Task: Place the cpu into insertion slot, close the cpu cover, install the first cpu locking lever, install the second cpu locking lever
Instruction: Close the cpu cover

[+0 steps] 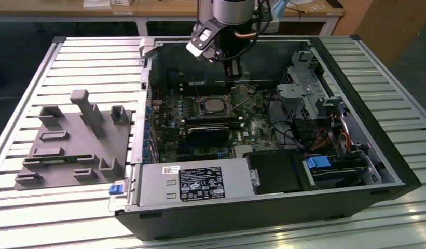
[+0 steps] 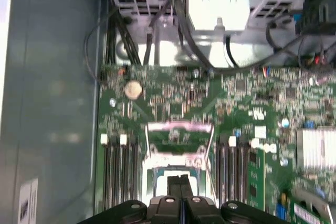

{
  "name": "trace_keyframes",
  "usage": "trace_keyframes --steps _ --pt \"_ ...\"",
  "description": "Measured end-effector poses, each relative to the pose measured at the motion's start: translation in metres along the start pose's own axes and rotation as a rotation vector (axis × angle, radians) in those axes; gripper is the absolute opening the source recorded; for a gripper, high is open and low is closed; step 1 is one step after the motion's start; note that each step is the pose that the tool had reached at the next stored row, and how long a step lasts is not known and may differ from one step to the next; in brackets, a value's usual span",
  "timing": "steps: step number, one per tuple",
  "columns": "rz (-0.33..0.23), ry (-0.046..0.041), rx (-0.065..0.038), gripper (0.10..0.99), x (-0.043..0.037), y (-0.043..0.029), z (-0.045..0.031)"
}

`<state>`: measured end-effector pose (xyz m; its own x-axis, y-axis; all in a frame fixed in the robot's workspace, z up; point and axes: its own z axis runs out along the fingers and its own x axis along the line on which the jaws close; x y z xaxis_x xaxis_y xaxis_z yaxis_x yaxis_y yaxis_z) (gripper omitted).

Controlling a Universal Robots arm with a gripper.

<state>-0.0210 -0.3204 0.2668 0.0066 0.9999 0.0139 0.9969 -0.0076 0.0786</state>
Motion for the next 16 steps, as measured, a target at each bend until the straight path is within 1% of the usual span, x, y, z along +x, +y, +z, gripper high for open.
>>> trace_keyframes --steps 4,8,11,16 --pt "0.000 0.0000 0.000 0.102 0.0001 0.0166 0.0013" --pt "0.000 -0.0002 0.001 0.102 0.0002 0.0317 0.0025" --pt "0.000 0.0000 0.001 0.102 0.0003 0.0421 0.0033" --pt "0.000 0.0000 0.001 0.102 0.0004 0.0571 0.0045"
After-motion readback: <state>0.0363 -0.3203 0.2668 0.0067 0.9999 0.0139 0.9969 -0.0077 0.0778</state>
